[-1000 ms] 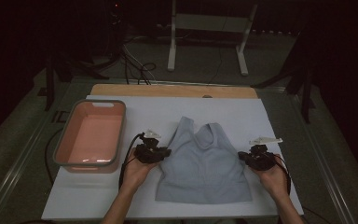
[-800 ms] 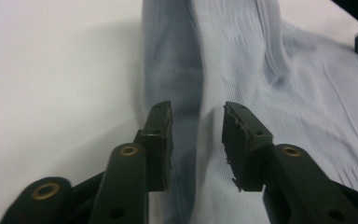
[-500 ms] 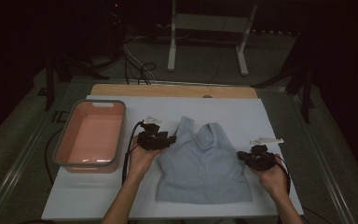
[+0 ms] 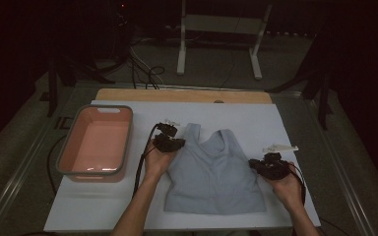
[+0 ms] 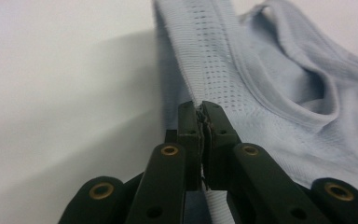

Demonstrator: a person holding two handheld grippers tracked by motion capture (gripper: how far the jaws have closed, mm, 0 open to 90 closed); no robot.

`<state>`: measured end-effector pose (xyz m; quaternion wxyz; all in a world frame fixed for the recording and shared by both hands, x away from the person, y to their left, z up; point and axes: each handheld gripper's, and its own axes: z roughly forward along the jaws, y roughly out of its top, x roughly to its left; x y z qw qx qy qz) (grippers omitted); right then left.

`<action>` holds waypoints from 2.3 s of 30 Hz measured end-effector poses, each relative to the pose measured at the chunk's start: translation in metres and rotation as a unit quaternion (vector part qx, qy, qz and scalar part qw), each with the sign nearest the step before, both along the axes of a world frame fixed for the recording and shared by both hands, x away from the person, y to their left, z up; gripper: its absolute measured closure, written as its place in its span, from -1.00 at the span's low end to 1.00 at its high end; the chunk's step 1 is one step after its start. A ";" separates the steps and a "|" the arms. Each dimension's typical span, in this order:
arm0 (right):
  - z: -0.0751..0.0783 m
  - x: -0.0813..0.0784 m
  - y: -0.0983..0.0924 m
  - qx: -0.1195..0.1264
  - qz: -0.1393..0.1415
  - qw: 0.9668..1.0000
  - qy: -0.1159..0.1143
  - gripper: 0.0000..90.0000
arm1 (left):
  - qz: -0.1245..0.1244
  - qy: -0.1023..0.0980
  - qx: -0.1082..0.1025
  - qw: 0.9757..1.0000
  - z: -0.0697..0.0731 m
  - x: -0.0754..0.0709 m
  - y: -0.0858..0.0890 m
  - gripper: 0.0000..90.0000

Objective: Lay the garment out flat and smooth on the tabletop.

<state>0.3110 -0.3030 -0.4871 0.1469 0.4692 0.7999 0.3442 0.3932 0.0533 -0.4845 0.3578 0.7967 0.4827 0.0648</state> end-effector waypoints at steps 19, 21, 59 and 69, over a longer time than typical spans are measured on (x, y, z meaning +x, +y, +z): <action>0.002 0.001 0.004 0.007 0.005 1.000 -0.008 0.82 | 0.059 -0.010 -0.023 0.998 -0.001 -0.004 0.035 0.30; 0.002 0.001 0.004 0.006 0.006 1.000 -0.008 0.81 | 0.067 -0.007 -0.015 0.998 -0.004 -0.004 0.037 0.26; 0.002 0.000 0.003 0.015 0.015 1.000 -0.006 0.68 | 0.022 -0.004 0.036 0.999 -0.015 -0.005 0.009 0.99; 0.001 0.001 0.003 0.008 0.010 1.000 0.001 0.74 | 0.017 0.006 0.028 0.999 -0.022 -0.009 0.017 0.93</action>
